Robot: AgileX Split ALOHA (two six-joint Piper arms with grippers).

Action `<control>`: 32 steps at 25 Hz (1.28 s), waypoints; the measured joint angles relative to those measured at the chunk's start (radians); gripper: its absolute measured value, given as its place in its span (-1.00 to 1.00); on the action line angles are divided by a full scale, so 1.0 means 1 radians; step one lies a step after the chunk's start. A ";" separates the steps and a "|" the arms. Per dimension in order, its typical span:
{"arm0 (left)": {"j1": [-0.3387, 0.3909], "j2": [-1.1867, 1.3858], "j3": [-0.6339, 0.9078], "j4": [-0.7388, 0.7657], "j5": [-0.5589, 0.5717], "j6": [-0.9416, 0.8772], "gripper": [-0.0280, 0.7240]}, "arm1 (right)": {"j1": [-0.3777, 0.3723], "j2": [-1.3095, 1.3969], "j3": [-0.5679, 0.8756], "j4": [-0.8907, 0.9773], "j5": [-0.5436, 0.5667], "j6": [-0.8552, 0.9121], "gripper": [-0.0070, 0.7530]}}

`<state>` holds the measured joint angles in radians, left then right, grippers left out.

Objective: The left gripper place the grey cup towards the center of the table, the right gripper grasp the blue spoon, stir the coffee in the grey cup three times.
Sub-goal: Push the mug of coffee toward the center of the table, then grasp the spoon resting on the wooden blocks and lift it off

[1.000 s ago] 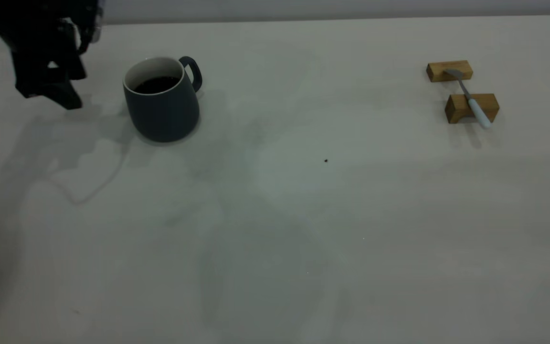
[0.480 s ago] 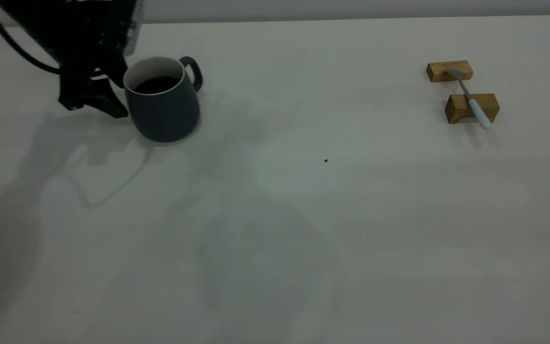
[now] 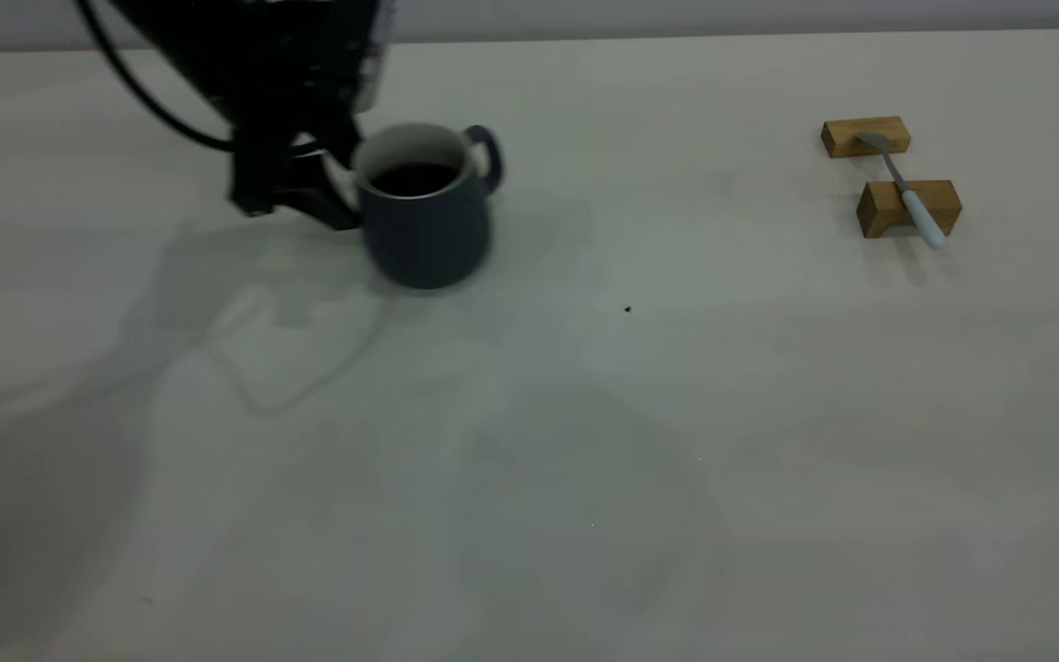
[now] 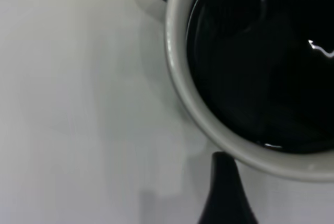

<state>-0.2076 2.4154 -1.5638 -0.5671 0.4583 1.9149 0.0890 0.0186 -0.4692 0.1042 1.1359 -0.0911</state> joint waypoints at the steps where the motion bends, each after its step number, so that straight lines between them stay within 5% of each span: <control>1: -0.014 0.000 0.000 -0.030 -0.013 0.000 0.63 | 0.000 0.000 0.000 0.000 0.000 0.000 -0.36; 13: -0.175 0.023 -0.018 -0.117 -0.132 0.002 0.63 | 0.000 0.000 0.000 0.000 0.000 0.000 -0.36; 22: -0.194 0.070 -0.070 -0.178 -0.120 -0.011 0.63 | 0.000 0.000 0.000 0.000 0.000 0.000 -0.36; 26: -0.149 0.049 -0.070 -0.073 -0.009 -0.142 0.63 | 0.000 0.000 0.000 0.000 0.000 0.000 -0.36; 32: -0.059 -0.139 -0.070 0.181 0.250 -0.616 0.63 | 0.000 0.000 0.000 0.000 0.000 0.000 -0.36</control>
<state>-0.2669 2.2766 -1.6337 -0.3860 0.7082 1.2984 0.0890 0.0186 -0.4692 0.1042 1.1359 -0.0911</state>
